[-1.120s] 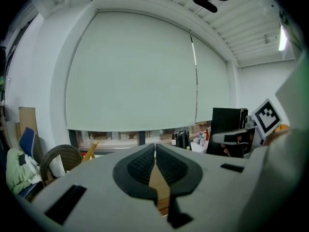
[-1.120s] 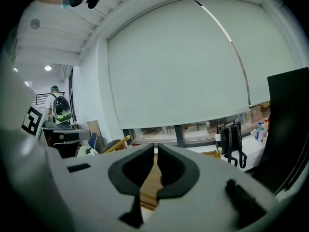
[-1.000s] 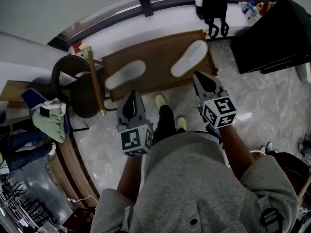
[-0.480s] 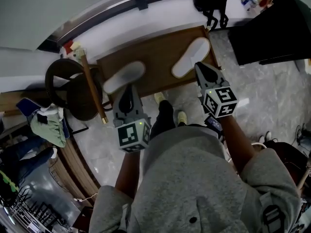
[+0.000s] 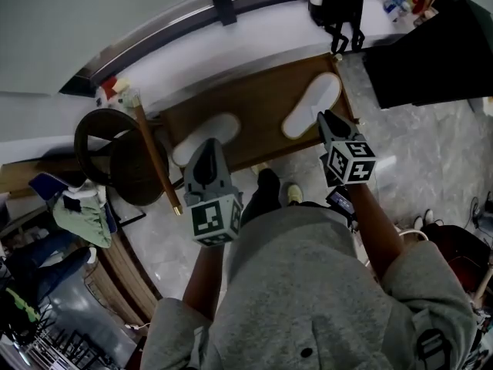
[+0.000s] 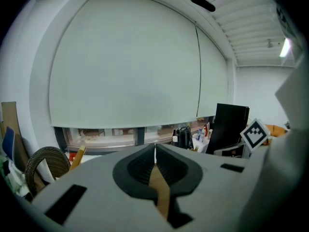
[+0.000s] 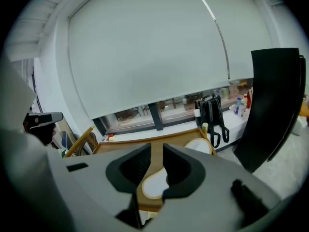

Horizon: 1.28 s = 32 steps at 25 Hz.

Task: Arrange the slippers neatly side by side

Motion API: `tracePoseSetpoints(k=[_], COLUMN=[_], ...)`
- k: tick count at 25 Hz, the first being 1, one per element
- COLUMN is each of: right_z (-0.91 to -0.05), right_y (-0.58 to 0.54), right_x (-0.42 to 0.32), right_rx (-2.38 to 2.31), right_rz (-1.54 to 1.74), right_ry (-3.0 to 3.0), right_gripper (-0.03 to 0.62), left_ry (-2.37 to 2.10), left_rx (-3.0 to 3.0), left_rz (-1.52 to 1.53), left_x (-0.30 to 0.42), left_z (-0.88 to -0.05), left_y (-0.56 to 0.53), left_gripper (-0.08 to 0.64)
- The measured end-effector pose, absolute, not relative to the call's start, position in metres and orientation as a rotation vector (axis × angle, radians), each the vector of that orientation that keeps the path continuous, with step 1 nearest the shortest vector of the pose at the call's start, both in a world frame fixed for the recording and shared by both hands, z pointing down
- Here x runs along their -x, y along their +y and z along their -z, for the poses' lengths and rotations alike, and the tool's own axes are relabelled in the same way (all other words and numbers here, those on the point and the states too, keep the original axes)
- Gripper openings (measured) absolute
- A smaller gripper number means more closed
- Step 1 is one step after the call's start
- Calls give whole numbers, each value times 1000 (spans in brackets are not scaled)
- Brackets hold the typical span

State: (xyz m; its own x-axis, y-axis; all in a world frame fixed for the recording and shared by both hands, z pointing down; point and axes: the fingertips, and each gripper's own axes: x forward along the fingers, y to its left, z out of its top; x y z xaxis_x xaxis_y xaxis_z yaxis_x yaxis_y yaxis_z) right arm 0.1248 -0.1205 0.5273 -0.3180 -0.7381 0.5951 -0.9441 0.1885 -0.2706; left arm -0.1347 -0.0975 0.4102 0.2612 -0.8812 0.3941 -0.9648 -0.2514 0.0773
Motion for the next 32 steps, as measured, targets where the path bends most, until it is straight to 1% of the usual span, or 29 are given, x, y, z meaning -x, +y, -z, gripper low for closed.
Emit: tracePoseSetpoints(k=[4, 9, 18, 26, 30, 32], right_z=[-554, -583, -650, -678, -687, -690], right_y=[-127, -143, -163, -164, -164, -163], right_x=[-127, -136, -150, -160, -163, -163], right_rx=[-1618, -1682, -1759, -1842, -1857, -1847], right_rz=[-918, -979, -1119, -1262, -1277, -1271], right_ry=[-2044, -1936, -1705, -1537, -1486, -1465], right_gripper=[101, 120, 126, 127, 126, 111], left_ry=[-1676, -1655, -1657, -1650, -1643, -1645], left_rx=[-2232, -2249, -2193, -2174, -2173, -2171], left_rz=[-411, -443, -482, -490, -488, -486], left_x=[145, 155, 182, 191, 192, 194], left_z=[-416, -421, -436, -448, -450, -449], left_y=[-108, -125, -146, -150, -152, -153], left_gripper=[20, 20, 20, 21, 21, 20])
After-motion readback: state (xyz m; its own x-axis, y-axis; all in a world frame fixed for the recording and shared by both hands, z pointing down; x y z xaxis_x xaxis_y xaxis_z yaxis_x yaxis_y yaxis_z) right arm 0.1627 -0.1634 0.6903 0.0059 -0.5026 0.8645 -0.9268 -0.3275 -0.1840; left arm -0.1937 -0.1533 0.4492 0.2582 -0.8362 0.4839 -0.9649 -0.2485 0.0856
